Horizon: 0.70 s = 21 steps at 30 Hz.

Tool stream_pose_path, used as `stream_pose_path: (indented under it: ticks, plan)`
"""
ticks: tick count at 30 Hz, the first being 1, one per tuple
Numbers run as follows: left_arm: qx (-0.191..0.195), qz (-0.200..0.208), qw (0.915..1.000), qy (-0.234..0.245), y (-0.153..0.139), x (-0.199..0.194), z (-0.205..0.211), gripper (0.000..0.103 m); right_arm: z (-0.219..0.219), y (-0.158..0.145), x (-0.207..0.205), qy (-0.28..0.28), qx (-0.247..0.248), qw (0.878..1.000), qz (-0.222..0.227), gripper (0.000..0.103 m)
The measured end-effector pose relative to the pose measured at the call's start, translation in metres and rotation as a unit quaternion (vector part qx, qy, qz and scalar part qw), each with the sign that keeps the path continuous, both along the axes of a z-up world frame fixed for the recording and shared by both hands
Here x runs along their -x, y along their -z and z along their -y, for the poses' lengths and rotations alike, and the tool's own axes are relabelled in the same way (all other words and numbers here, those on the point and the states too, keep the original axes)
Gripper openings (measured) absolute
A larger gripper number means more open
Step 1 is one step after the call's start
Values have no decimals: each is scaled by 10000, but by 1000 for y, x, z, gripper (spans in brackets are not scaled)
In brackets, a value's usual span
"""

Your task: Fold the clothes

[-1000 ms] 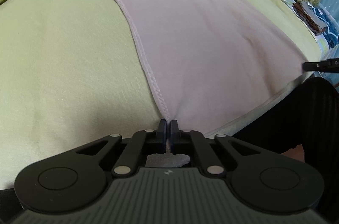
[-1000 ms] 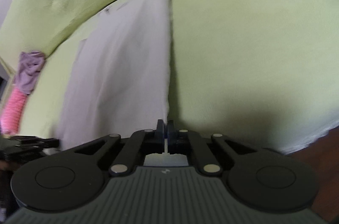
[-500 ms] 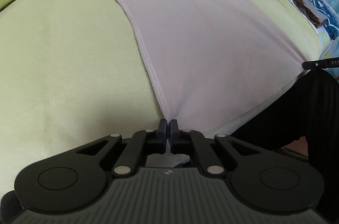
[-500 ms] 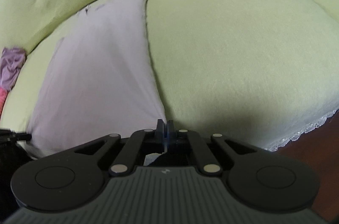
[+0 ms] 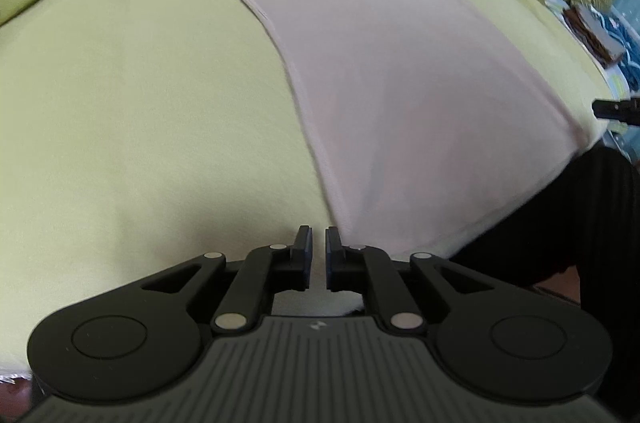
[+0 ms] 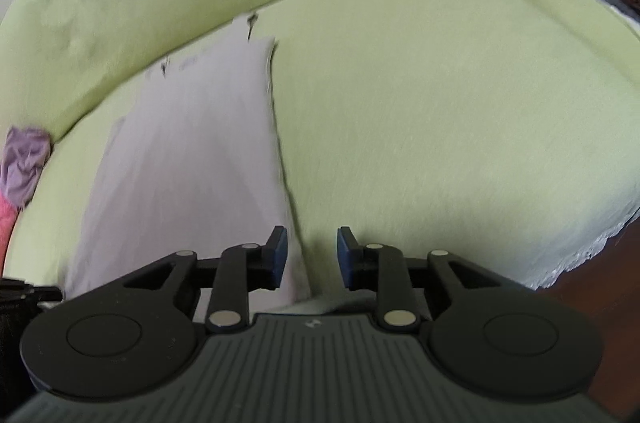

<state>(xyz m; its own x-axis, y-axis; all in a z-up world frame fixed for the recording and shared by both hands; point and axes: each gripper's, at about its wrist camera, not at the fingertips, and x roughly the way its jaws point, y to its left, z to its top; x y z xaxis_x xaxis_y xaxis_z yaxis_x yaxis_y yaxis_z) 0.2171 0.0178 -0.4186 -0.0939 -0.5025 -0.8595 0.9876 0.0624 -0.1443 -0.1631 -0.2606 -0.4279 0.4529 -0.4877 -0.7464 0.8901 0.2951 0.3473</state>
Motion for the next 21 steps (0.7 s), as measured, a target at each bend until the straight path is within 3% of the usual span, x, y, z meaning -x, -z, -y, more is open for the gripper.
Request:
stream_pose_path:
  ticks: [3,4,7,9,15,18,21]
  plan:
    - [220,89,9997,70,-15,-12,16,6,6,-3,-5,31,65,10000,56,30]
    - [298,143,9992,209,-21,-12,28,12,9,-3,-9,23,65,9999,96,30]
    - [566,283,9937,920,-43,-3,79,28,16,-5,-15,11,69,9999,131,30]
    - [676,352,9884,1311,-52,7,107,28,17,-13,-23,15,141,9997,206,31]
    - [832,606,9540,2815,-64,65,229,29,19,-23,-22,-102,289,9993,199,34]
    - [802,819,9324,3427,-60,98,279,29,26,-18,-17,-135,187,9995,205,34]
    - [697,1094,8927,4317,-48,138,335,29,34,-11,-16,-242,74,9994,226,35]
